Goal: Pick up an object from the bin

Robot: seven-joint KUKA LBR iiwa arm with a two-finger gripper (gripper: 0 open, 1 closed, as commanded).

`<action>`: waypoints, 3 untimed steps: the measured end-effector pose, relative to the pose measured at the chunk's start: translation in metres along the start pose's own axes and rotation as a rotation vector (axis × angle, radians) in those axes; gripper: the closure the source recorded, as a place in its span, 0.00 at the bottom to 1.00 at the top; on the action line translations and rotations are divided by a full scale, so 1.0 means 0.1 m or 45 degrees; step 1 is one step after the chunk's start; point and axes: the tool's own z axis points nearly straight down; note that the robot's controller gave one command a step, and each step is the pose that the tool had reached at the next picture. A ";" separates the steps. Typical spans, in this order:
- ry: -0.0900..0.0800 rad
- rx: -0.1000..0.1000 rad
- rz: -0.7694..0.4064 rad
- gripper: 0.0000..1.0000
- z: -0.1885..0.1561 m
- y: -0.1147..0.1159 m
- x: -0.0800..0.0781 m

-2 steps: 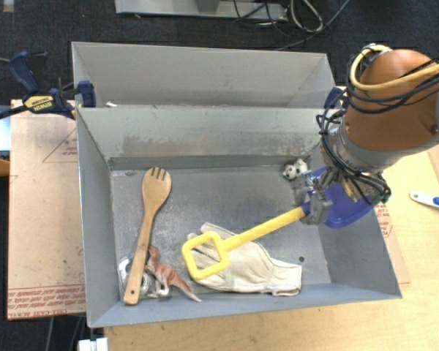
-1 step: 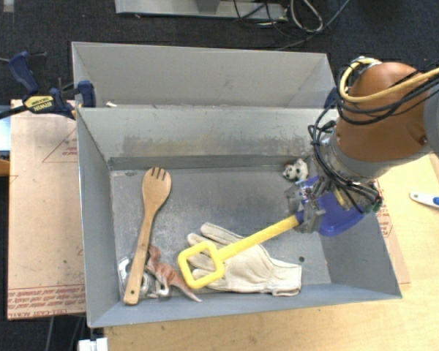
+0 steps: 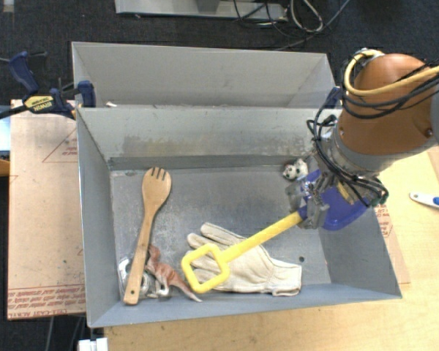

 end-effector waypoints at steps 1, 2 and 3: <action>-0.005 0.000 -0.214 1.00 -0.10 -0.27 -0.63; -0.015 0.004 0.024 1.00 -0.06 -0.26 -0.67; -0.018 0.005 0.074 1.00 0.18 -0.26 -0.61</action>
Offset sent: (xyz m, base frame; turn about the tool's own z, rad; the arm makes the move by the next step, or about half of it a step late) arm 0.0028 0.0098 -0.0121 -0.1317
